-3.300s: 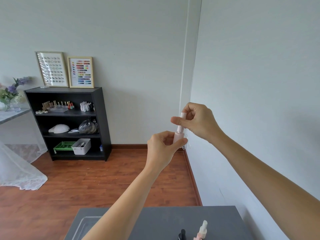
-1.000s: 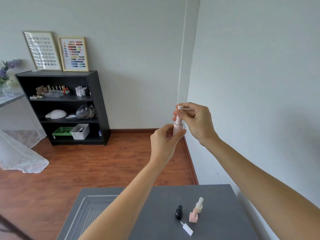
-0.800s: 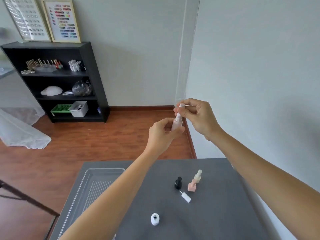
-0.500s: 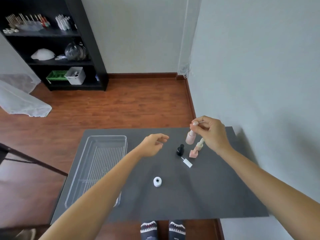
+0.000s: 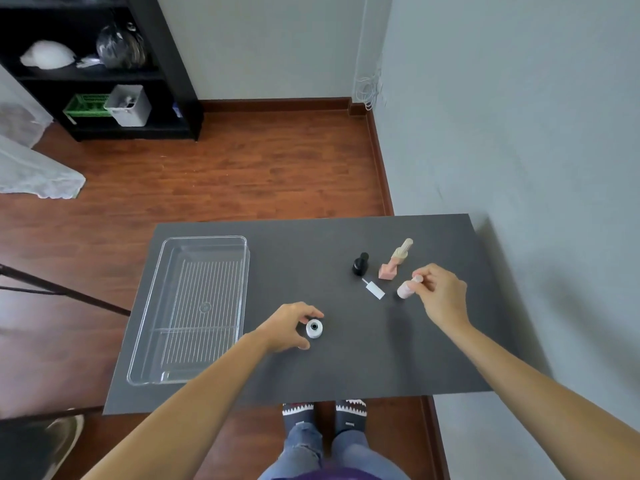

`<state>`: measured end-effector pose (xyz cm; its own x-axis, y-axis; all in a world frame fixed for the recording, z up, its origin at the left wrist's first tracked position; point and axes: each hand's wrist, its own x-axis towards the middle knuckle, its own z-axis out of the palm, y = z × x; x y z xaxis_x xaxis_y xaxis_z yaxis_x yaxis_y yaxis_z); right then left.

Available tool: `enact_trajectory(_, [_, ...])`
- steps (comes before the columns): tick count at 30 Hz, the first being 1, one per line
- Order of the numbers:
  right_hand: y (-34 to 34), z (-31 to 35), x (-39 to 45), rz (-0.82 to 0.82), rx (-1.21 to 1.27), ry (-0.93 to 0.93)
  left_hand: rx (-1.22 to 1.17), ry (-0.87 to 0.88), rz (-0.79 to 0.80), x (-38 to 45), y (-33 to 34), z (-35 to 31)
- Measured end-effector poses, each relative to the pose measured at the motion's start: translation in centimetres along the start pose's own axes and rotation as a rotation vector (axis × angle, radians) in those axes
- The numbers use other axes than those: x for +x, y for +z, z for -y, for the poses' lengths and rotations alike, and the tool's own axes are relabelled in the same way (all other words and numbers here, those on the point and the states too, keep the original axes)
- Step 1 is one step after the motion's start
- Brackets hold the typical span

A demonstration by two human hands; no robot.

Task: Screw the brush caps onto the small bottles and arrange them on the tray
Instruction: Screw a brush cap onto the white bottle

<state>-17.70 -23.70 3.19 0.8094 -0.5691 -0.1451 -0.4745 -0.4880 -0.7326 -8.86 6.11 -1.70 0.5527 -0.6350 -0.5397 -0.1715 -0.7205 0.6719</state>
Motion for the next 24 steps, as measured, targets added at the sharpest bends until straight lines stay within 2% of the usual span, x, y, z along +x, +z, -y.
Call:
enact_trajectory(12, [1.0,-0.5,-0.8,-0.020,-0.013,0.037,-0.050,0.049,-0.171,0.1,1.5,0.2])
enact_trajectory(14, [1.0,0.1,-1.3,-0.061,-0.054,-0.056,-0.080,0.077,-0.219,-0.1,1.4,0.0])
enact_trajectory(16, [1.6,0.7,-2.0,-0.077,-0.151,-0.271,-0.111,0.103,-0.276,-0.2,1.3,-0.4])
enact_trajectory(18, [2.7,1.1,-2.4,-0.008,-0.243,-0.415,-0.147,0.105,-0.310,-0.1,1.1,-0.9])
enact_trajectory(19, [3.5,1.3,-2.3,0.048,-0.288,-0.426,-0.174,0.099,-0.315,0.0,1.0,-1.1])
enact_trajectory(22, [6.0,1.4,-1.5,0.232,-0.512,-0.312,-0.248,0.070,-0.324,0.0,0.8,-1.7])
enact_trajectory(24, [7.2,1.4,-0.8,0.282,-0.612,-0.221,-0.265,0.062,-0.332,-0.1,0.8,-1.8])
